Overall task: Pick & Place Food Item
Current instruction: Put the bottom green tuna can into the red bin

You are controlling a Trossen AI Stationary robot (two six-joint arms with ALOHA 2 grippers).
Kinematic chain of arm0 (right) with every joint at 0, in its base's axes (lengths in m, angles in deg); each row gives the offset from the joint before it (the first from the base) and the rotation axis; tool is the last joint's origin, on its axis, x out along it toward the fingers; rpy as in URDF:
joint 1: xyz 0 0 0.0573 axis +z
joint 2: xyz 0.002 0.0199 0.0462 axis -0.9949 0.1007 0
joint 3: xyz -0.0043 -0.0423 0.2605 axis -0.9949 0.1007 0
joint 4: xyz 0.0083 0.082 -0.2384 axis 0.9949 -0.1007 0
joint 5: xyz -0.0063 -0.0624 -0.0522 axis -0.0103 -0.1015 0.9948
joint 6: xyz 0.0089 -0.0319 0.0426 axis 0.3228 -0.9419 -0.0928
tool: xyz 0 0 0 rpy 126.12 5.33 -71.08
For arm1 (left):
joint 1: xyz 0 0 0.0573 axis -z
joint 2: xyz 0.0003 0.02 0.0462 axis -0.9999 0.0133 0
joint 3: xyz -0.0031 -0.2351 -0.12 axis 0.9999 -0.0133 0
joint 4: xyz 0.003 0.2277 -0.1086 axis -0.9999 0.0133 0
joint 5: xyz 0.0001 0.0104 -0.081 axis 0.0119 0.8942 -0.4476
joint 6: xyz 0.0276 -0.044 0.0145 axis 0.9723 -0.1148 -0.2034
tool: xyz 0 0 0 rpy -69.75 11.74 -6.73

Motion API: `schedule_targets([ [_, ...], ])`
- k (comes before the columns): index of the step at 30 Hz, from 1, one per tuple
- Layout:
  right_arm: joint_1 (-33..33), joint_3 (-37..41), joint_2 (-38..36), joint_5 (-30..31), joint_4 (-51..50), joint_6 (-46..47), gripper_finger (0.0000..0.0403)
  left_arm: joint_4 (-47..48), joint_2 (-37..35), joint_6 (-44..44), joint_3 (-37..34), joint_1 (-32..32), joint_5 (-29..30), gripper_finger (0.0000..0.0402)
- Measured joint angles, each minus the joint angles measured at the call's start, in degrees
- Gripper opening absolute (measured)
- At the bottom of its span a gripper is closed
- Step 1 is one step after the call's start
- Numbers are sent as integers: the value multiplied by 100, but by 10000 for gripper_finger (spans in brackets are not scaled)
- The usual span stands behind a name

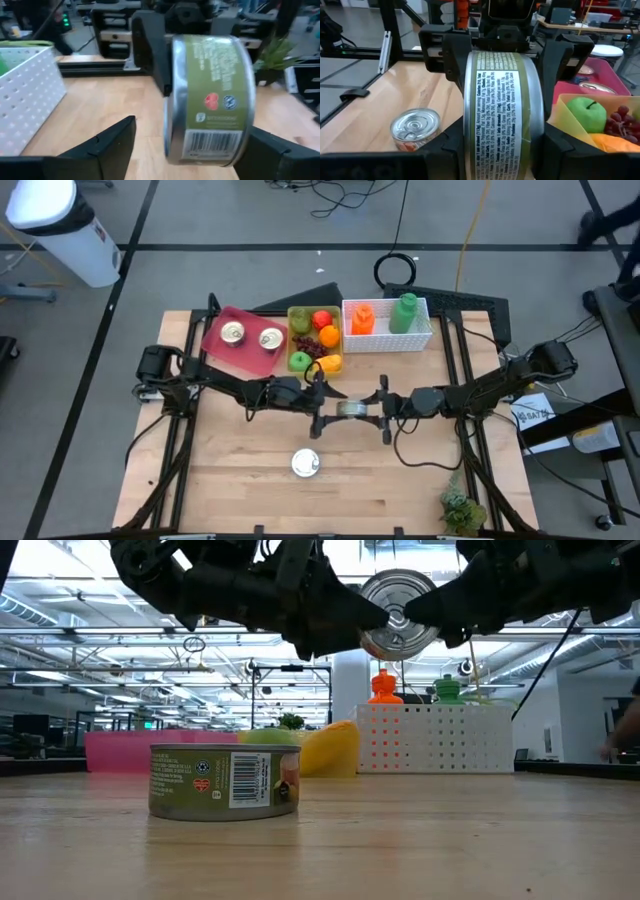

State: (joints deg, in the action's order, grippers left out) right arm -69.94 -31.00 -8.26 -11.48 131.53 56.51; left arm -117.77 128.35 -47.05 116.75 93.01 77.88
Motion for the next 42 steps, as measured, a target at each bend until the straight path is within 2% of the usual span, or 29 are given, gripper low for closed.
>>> schedule_targets([
  [2,2,0,0,-47,21,-16,139,-41,0,-32,2,3,-201,266],
  [5,2,0,0,-69,22,-59,146,-57,-2,62,2,7,-335,198],
  [7,2,0,0,-95,-42,-62,165,-68,-2,158,0,-13,-344,155],
  [11,2,-2,0,-88,-323,-170,207,246,-163,71,0,-117,-342,156],
  [15,-3,-2,-51,200,-493,-247,234,1520,-904,-423,2,-273,-133,156],
  [20,20,1,-98,347,-645,-31,249,3179,-1929,-796,-61,-481,1150,156],
  [23,9,8,-88,439,-864,-24,249,4201,-2539,-1074,-118,-684,1354,156],
  [26,21,7,-92,387,-886,66,245,5044,-3031,-1549,-298,-1229,1462,156],
  [29,9,8,-87,463,-900,107,242,5379,-3496,-2092,-646,-1815,1203,156],
  [33,15,7,-90,445,-903,105,243,5629,-4060,-2803,-1460,-2841,893,156],
  [35,7,7,-90,463,-891,107,244,5523,-4328,-3255,-1836,-3222,448,156],
  [39,7,7,-90,466,-895,92,242,5229,-4589,-3825,-2500,-3718,258,156],
  [42,-2,7,-90,470,-890,87,240,5046,-4605,-3958,-2852,-3913,-458,156],
])
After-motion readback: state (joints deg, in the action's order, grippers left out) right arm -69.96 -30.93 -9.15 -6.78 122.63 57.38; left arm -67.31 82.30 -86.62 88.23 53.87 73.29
